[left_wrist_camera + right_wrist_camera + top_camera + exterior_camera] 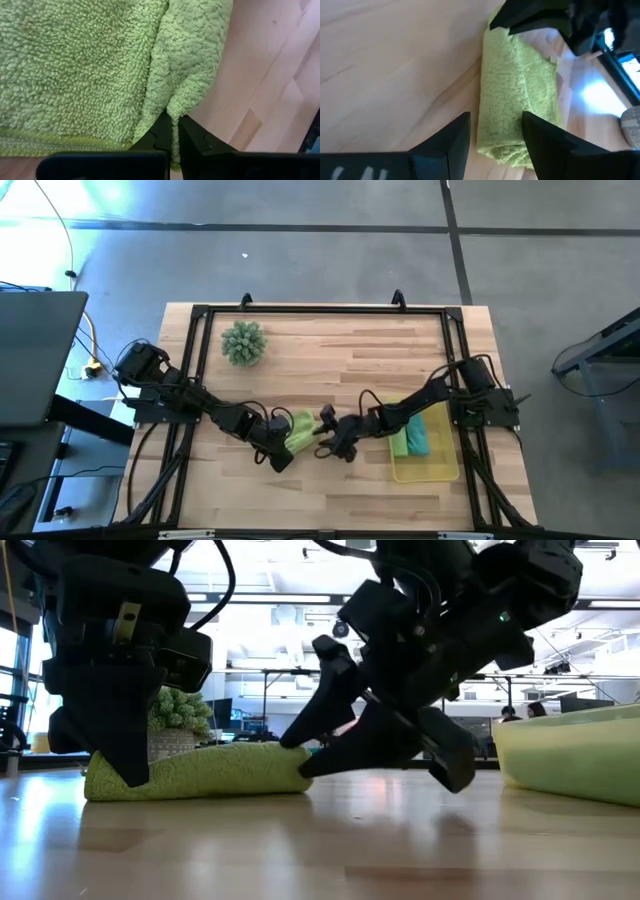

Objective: Roll microfiber towels into tight, uniform cylinder then place into a basket
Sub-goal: Roll the light green cloth

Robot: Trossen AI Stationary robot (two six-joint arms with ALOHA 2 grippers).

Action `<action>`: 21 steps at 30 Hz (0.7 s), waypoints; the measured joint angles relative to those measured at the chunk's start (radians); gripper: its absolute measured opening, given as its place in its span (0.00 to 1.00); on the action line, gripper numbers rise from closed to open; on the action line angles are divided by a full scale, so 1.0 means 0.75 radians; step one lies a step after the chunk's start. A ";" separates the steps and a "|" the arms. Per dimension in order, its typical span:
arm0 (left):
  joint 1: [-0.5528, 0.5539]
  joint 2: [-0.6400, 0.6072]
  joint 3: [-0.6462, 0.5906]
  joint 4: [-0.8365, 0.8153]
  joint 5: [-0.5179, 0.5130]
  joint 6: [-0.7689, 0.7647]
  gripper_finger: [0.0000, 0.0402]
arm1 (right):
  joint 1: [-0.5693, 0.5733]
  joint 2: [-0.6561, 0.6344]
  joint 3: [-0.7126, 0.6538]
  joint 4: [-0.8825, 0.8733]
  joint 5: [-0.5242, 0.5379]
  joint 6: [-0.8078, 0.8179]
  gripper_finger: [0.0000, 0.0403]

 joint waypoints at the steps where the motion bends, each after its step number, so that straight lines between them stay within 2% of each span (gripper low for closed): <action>1: 0.000 0.000 0.000 0.001 0.000 0.000 0.00 | -0.001 0.000 0.000 0.011 0.000 0.000 0.43; 7: 0.000 0.001 -0.001 0.015 0.007 0.017 0.01 | -0.042 0.045 0.001 0.054 -0.034 0.034 0.43; 14: -0.003 -0.018 -0.002 0.010 0.016 0.075 0.08 | -0.069 0.113 0.007 0.120 -0.070 0.253 0.42; 17: -0.003 -0.033 -0.002 0.000 0.028 0.074 0.11 | -0.081 0.114 0.007 0.076 -0.072 0.296 0.37; 21: -0.003 -0.084 -0.003 -0.032 0.036 0.094 0.16 | -0.102 0.114 0.008 0.024 -0.120 0.354 0.25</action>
